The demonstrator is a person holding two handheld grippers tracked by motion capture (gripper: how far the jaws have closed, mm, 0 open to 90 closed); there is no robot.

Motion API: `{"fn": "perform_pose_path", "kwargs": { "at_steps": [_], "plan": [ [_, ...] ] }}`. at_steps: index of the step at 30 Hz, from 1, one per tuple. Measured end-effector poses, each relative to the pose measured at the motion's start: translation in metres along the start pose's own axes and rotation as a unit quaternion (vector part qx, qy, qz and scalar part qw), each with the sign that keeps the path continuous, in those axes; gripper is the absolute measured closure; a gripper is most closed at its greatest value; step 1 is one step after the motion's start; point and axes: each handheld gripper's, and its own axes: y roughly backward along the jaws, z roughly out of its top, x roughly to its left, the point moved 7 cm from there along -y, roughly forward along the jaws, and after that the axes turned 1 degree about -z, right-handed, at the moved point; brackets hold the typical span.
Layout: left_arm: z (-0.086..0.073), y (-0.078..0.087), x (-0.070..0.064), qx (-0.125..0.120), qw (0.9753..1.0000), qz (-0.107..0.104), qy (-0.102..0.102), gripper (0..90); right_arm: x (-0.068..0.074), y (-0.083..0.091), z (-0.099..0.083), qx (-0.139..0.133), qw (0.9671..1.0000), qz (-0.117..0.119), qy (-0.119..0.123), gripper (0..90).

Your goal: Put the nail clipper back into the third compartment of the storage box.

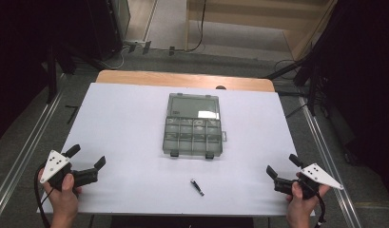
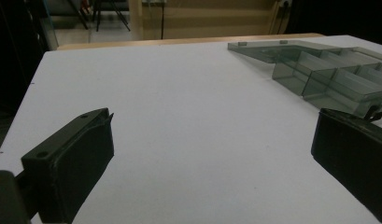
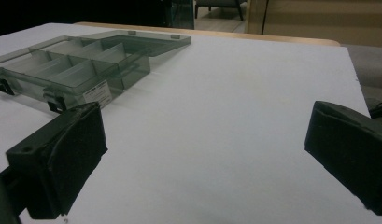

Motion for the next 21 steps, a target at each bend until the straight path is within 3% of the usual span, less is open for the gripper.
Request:
{"fn": "perform_pose_path", "kwargs": {
  "at_steps": [11,16,21],
  "plan": [
    [-0.001,-0.001,-0.002,0.001,1.0000,-0.002,0.000,0.0,0.009,-0.002,0.003,0.018,0.9998,0.001,0.013,0.0],
    [-0.002,-0.002,-0.002,0.005,1.0000,-0.003,-0.004,0.0,0.019,-0.003,0.006,0.023,0.9995,0.010,0.019,0.0],
    [-0.002,-0.003,-0.002,0.005,1.0000,-0.004,-0.002,0.0,0.038,-0.004,0.012,0.031,0.9985,0.031,0.033,0.0]
  ]
}}
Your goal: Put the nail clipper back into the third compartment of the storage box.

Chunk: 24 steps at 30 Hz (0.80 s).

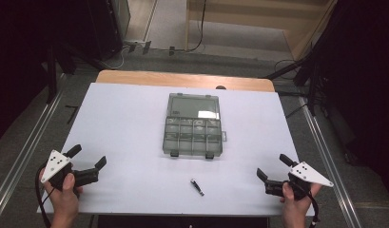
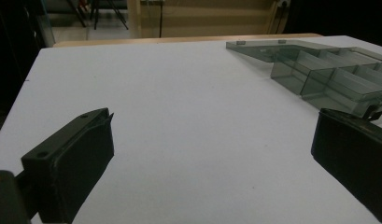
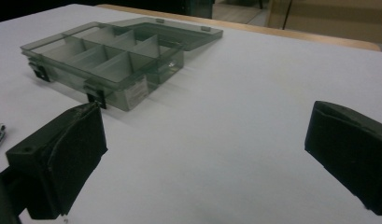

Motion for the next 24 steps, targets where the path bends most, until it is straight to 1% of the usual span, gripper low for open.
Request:
{"fn": "perform_pose_path", "kwargs": {
  "at_steps": [3,9,12,17,19,24],
  "plan": [
    [-0.001,0.000,0.000,0.002,1.0000,-0.001,-0.001,0.0,0.009,-0.003,0.004,0.004,0.9999,0.009,0.008,0.0],
    [0.000,0.000,0.001,0.002,1.0000,-0.003,0.007,0.0,0.027,-0.010,0.008,0.018,0.9992,0.031,0.016,0.0],
    [-0.001,0.000,0.001,0.002,1.0000,-0.003,0.007,0.0,0.032,-0.013,0.009,0.025,0.9988,0.038,0.015,0.0],
    [-0.001,0.000,0.000,0.003,1.0000,-0.002,0.007,0.0,0.038,-0.016,0.013,0.034,0.9984,0.042,0.016,0.0],
    [-0.001,0.000,0.000,0.004,1.0000,-0.003,0.005,0.0,0.042,-0.017,0.015,0.033,0.9982,0.047,0.017,0.0],
    [-0.002,-0.001,-0.001,0.007,1.0000,-0.003,0.001,0.0,0.053,-0.022,0.019,0.041,0.9971,0.056,0.031,0.0]
  ]
}}
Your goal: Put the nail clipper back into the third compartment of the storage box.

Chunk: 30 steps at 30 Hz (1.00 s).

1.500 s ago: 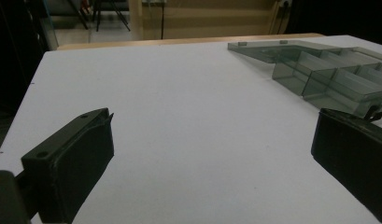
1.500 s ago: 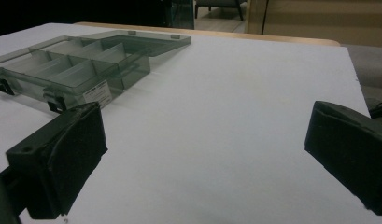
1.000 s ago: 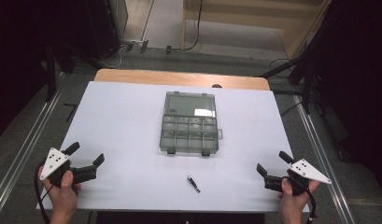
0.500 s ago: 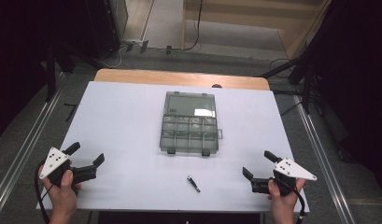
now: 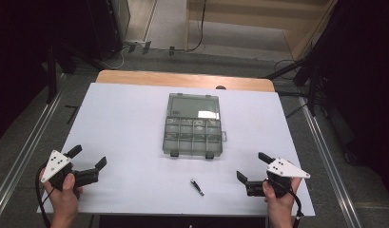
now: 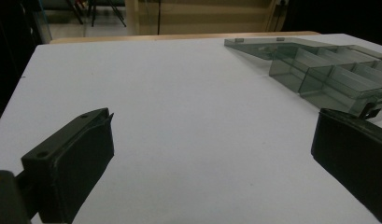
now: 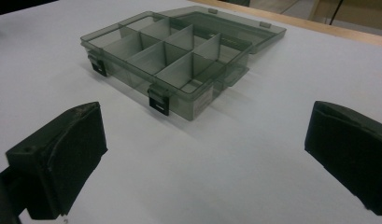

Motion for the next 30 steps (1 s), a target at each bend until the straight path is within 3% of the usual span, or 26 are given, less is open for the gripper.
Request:
{"fn": "perform_pose_path", "kwargs": {
  "at_steps": [15,30],
  "plan": [
    [0.000,-0.001,-0.001,0.002,1.0000,-0.002,-0.005,0.0,0.033,-0.025,0.013,0.028,0.9987,0.034,0.028,0.0],
    [-0.001,-0.001,-0.002,0.004,0.9999,-0.005,-0.009,0.0,0.059,-0.046,0.018,0.074,0.9940,0.063,0.051,0.0]
  ]
}}
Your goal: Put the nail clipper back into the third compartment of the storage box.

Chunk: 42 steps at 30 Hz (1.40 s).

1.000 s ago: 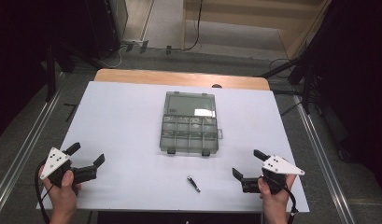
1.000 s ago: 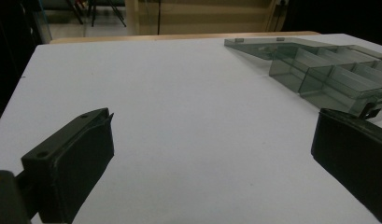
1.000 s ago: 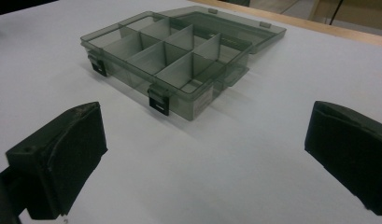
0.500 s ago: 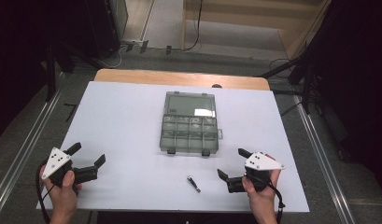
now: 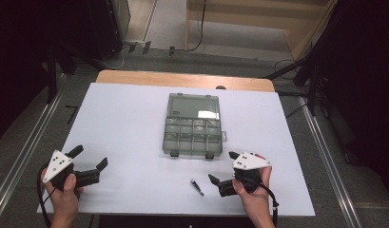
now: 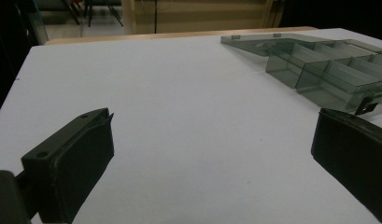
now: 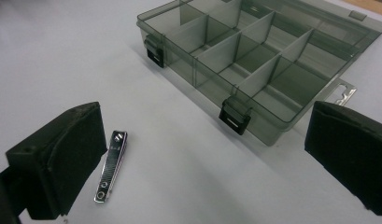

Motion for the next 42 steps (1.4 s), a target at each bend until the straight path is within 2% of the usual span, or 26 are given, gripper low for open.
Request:
{"fn": "perform_pose_path", "kwargs": {
  "at_steps": [17,34,38,42],
  "plan": [
    [0.000,-0.001,-0.001,0.002,1.0000,-0.001,-0.005,0.0,0.018,-0.017,0.004,0.037,0.9988,0.025,0.017,0.0],
    [0.000,-0.001,-0.002,0.002,1.0000,-0.002,-0.005,0.0,0.036,-0.034,0.000,0.085,0.9949,0.039,0.038,0.0],
    [0.000,0.000,-0.002,0.003,1.0000,-0.002,-0.006,0.0,0.040,-0.036,0.000,0.089,0.9945,0.034,0.043,0.0],
    [0.000,0.000,-0.002,0.002,1.0000,-0.003,-0.005,0.0,0.044,-0.039,-0.002,0.096,0.9935,0.044,0.044,2.1]
  ]
}}
